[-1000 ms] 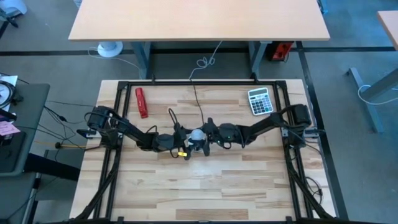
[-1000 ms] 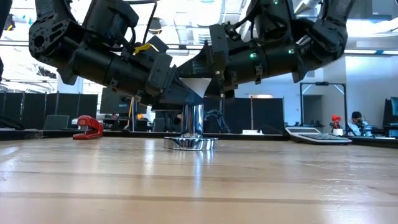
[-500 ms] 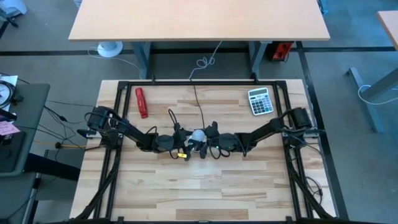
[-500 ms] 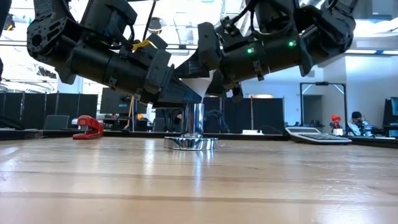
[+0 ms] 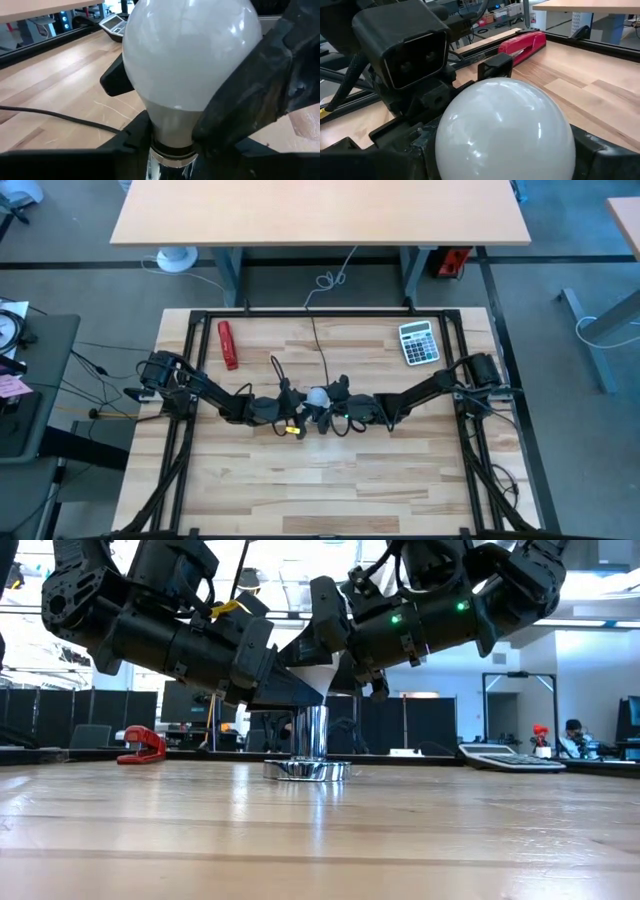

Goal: Screw lightbulb
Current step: Insert the lightbulb into the silver lamp socket

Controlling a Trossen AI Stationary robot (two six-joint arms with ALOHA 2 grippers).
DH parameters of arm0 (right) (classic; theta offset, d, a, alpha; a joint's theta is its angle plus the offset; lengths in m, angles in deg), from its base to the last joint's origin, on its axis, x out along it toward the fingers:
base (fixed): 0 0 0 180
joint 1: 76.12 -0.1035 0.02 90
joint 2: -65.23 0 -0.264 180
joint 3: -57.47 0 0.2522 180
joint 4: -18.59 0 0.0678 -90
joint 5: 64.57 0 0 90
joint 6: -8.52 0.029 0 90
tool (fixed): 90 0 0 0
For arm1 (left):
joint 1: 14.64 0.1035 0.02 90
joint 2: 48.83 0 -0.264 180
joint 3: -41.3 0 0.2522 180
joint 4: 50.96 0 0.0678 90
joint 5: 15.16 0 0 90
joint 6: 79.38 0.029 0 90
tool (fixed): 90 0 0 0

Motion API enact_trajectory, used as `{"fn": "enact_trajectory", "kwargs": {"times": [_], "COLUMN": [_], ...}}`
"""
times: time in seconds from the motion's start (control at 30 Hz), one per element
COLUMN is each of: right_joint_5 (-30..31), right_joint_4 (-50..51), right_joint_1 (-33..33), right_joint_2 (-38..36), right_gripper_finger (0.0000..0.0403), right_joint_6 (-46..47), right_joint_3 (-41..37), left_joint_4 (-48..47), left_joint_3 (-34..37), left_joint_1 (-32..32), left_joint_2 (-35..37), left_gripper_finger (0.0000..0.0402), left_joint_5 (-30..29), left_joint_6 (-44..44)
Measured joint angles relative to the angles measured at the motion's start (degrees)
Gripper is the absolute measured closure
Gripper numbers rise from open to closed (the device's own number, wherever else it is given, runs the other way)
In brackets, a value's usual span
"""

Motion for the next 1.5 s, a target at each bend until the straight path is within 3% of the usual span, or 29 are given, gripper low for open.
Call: {"fn": "enact_trajectory", "kwargs": {"times": [0.6, 0.93, 1.27, 1.5], "right_joint_5": [-1.74, -3.83, -13.55, -28.77], "right_joint_4": [-0.23, 10.11, 26.26, 32.69], "right_joint_1": [-1.03, -1.42, -0.29, 5.32], "right_joint_2": [-1.00, -6.22, -15.76, -21.62], "right_gripper_finger": [0.0103, 0.0097, 0.0096, 0.0096], "right_joint_6": [-2.91, -4.12, -9.66, -14.28], "right_joint_3": [-0.20, -0.15, -0.28, -0.28], "left_joint_4": [-3.38, -4.76, -4.93, -4.81], "left_joint_3": [-0.09, -0.13, -0.07, 0.00], "left_joint_1": [-0.07, -0.07, -0.13, -0.13], "left_joint_2": [0.13, 0.17, 0.11, 0.07], "left_gripper_finger": [0.0286, 0.0286, 0.0287, 0.0287], "left_joint_5": [-0.18, -0.07, 0.54, 0.49], "left_joint_6": [0.75, 0.26, 0.46, 0.18]}}
